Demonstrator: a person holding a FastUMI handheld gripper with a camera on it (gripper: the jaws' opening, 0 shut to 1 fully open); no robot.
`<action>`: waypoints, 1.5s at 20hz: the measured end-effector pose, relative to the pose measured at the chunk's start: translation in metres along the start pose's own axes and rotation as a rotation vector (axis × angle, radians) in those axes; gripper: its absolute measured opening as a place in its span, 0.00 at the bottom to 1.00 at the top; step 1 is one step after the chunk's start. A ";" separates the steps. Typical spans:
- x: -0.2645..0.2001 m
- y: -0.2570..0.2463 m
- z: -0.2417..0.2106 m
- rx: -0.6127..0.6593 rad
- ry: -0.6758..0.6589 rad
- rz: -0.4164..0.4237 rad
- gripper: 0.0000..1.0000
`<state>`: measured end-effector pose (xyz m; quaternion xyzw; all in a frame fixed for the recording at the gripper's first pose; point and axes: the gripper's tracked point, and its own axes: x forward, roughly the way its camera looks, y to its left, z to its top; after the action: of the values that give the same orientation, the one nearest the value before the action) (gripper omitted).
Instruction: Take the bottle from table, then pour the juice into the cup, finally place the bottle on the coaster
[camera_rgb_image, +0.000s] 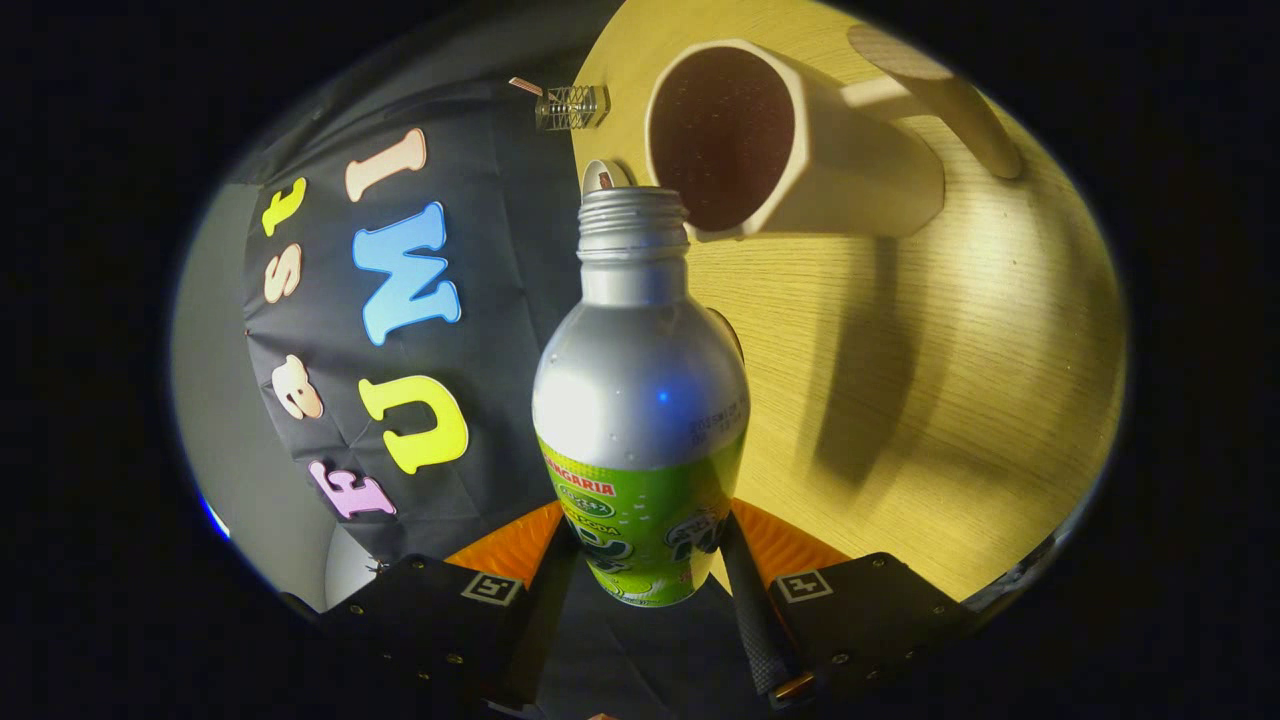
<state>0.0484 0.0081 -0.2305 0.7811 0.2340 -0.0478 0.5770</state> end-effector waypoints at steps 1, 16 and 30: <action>0.002 0.001 0.001 0.009 0.002 -0.003 0.77; 0.000 0.015 -0.001 0.117 0.020 -0.010 0.77; -0.010 0.027 -0.008 0.189 0.052 -0.009 0.77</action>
<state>0.0496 0.0065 -0.2010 0.8321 0.2466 -0.0521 0.4941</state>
